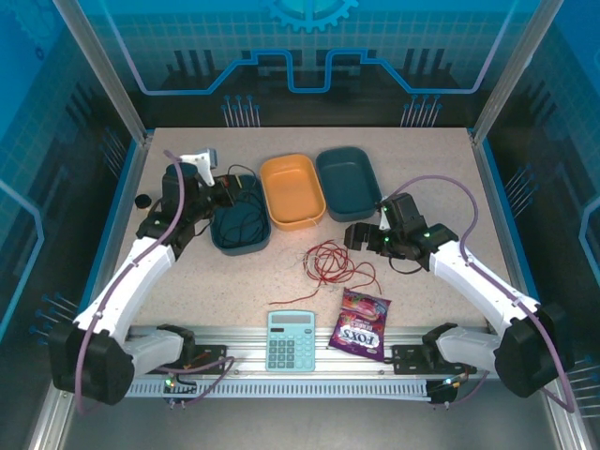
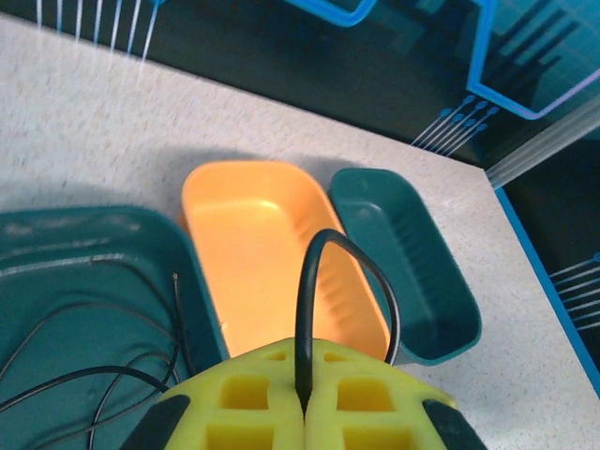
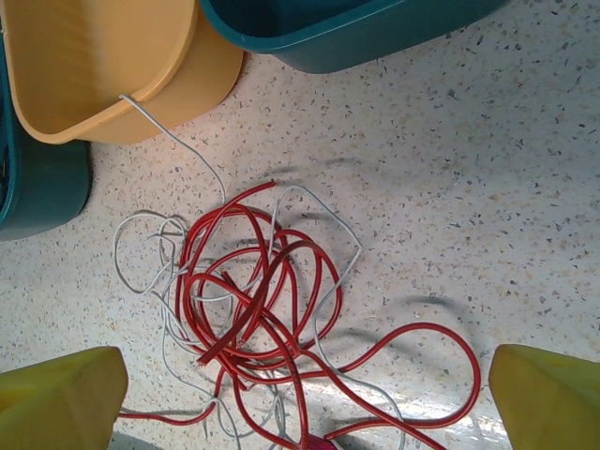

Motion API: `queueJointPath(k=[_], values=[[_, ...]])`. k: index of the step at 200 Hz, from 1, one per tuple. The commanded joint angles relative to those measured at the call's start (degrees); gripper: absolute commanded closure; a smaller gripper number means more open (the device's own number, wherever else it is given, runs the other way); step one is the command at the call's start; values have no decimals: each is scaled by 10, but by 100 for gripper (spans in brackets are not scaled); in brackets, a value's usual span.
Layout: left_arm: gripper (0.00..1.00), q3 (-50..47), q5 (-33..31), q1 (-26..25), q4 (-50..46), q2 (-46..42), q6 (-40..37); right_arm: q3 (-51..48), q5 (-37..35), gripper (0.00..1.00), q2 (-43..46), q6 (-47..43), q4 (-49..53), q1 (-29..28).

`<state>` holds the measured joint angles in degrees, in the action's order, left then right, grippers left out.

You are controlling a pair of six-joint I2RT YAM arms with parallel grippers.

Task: Untangle the cables

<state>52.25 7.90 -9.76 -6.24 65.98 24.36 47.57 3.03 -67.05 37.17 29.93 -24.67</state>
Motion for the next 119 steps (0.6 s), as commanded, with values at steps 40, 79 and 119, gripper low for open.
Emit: queueJointPath(k=[40,79,119], values=[[100,-30,36,33,45,40,86,-6,-5,0,23,5,7,16],[100,-43,33,39,63,74,110,2,-9,0,27,2,15,17],[100,-39,47,45,97,118,138,4,-8,0,27,1,18,18]])
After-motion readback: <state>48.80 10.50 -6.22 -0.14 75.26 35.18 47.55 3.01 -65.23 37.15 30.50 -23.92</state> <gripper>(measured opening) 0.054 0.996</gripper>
